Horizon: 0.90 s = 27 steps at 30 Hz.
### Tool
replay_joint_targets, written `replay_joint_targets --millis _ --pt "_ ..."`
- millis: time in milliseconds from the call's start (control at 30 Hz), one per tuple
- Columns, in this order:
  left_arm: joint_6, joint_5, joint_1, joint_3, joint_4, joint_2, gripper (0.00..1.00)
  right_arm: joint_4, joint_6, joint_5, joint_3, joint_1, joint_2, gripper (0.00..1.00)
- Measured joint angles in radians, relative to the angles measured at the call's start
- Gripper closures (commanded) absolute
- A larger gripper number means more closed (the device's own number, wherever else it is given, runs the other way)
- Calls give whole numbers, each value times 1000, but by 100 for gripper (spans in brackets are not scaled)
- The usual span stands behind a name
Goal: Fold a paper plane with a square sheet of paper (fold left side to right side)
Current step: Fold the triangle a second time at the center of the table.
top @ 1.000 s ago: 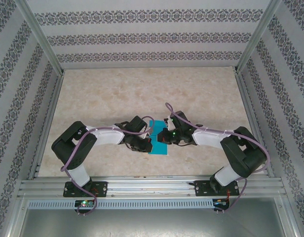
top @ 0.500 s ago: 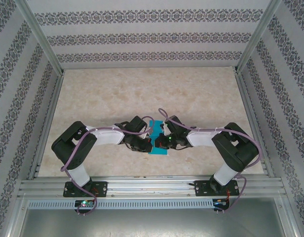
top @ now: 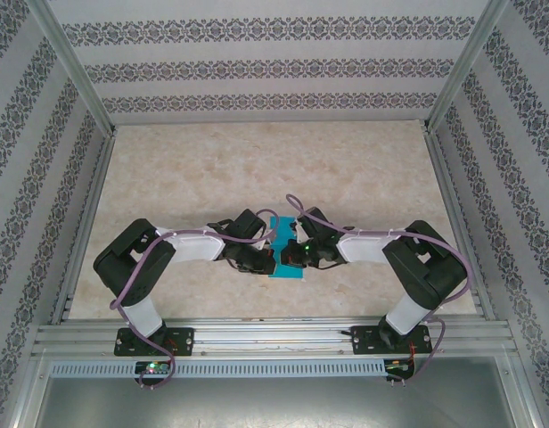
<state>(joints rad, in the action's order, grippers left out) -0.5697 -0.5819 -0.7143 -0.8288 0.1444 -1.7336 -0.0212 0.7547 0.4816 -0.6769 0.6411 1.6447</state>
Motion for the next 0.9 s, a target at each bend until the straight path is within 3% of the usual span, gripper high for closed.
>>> replay_joint_targets --millis 900 --pt "-15 -3 0 17 -71 -5 100 104 -152 -10 -35 -254 -13 100"
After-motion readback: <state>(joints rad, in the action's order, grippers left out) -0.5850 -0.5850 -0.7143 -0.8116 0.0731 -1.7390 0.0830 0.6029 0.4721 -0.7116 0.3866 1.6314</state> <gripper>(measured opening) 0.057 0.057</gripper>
